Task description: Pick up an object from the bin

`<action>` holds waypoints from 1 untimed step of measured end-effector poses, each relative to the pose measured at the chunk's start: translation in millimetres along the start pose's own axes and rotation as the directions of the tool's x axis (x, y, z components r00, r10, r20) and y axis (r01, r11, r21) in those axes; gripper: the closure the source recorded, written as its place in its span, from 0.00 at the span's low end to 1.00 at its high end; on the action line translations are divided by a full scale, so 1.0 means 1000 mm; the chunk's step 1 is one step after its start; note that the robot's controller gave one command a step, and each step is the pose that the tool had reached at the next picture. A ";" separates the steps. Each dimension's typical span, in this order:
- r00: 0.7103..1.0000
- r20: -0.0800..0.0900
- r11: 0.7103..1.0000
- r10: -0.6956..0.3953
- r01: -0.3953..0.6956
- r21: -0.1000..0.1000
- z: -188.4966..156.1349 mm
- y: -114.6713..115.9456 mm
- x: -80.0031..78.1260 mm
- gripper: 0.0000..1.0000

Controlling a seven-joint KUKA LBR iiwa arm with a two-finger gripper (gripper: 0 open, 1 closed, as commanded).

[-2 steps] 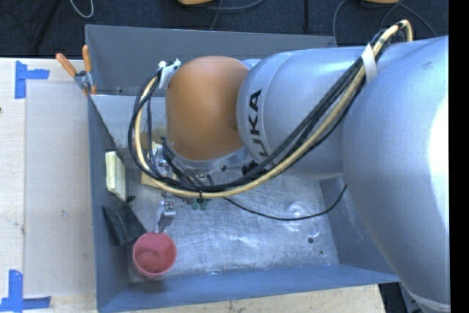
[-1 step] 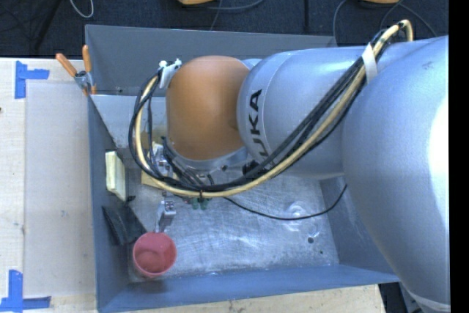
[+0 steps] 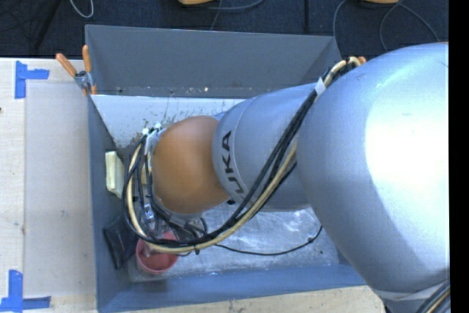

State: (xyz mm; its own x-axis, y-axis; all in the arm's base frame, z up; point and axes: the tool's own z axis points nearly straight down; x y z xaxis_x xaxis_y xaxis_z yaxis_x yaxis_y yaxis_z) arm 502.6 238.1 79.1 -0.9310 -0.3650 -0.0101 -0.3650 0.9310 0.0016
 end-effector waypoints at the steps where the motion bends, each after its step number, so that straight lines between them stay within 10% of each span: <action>1: 1.000 0.028 1.000 0.003 -0.003 0.001 0.001 -0.002 -0.005 0.00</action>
Offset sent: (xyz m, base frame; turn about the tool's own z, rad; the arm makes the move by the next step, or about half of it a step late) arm 0.0000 0.0000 0.0000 0.0000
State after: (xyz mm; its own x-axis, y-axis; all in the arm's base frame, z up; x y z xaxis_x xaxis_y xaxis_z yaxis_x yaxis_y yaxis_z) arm 507.7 238.2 77.7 -0.9313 -0.3623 -0.0381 -0.3625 0.9320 0.0009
